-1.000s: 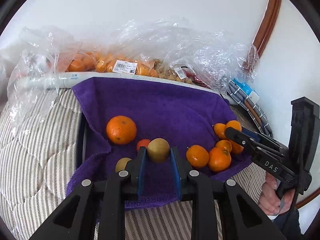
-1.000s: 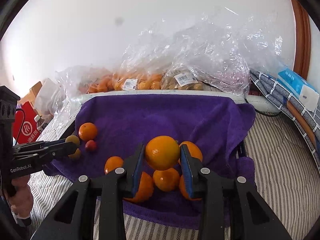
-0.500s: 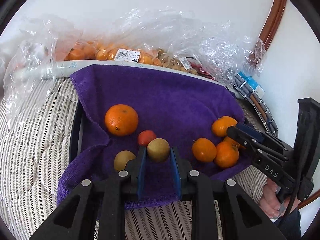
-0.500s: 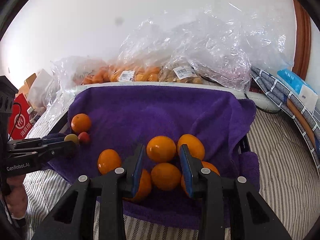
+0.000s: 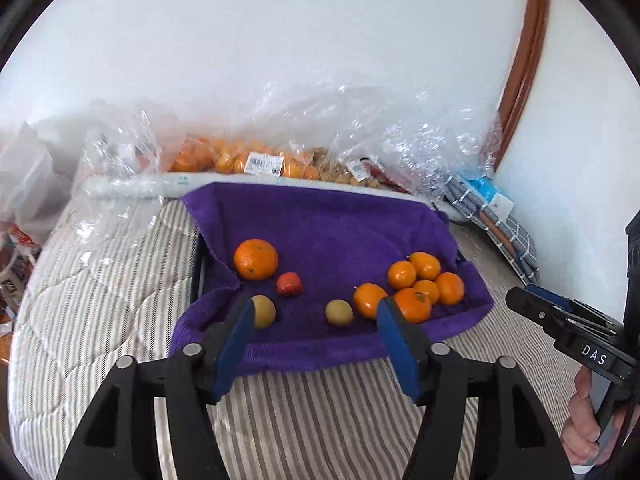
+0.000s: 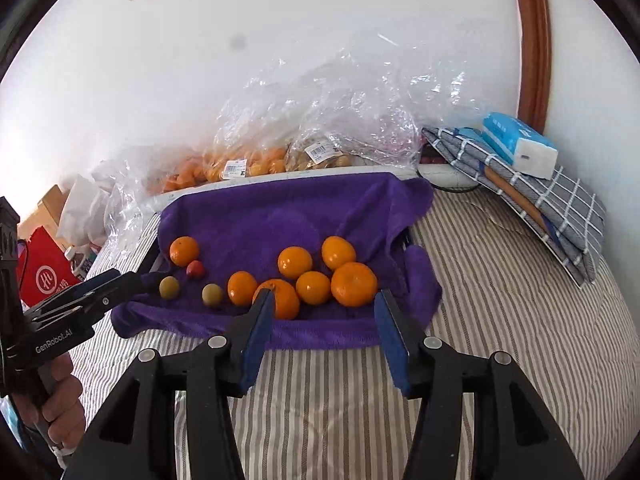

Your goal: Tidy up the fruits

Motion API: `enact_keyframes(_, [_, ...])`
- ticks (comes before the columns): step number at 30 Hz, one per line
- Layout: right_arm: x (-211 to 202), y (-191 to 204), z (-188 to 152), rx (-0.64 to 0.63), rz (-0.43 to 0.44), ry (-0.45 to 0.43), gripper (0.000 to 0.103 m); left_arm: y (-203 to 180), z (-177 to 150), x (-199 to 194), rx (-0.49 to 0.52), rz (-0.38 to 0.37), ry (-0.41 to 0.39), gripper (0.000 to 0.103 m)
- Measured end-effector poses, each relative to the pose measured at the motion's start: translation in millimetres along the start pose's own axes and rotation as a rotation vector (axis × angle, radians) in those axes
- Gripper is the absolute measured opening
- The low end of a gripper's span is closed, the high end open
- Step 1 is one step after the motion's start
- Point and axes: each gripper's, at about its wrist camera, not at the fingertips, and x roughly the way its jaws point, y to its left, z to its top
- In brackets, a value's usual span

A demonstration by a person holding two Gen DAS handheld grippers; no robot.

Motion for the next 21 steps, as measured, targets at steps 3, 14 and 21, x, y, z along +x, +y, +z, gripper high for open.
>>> enact_keyframes(3, [-34, 2, -11, -0.003, -0.046, -0.03, 0.052, -14, -9, -31, 0.029, 0.042, -0.023, 0.069])
enact_keyframes(14, [-136, -3, -49, 0.026, -0.088, -0.113, 0.08, -50, -44, -113, 0.026, 0.105, -0.079, 0.089])
enact_keyframes(21, [-183, -6, -68, 0.019, -0.117, -0.151, 0.095, -70, -57, -153, 0.046, 0.139, -0.126, 0.091])
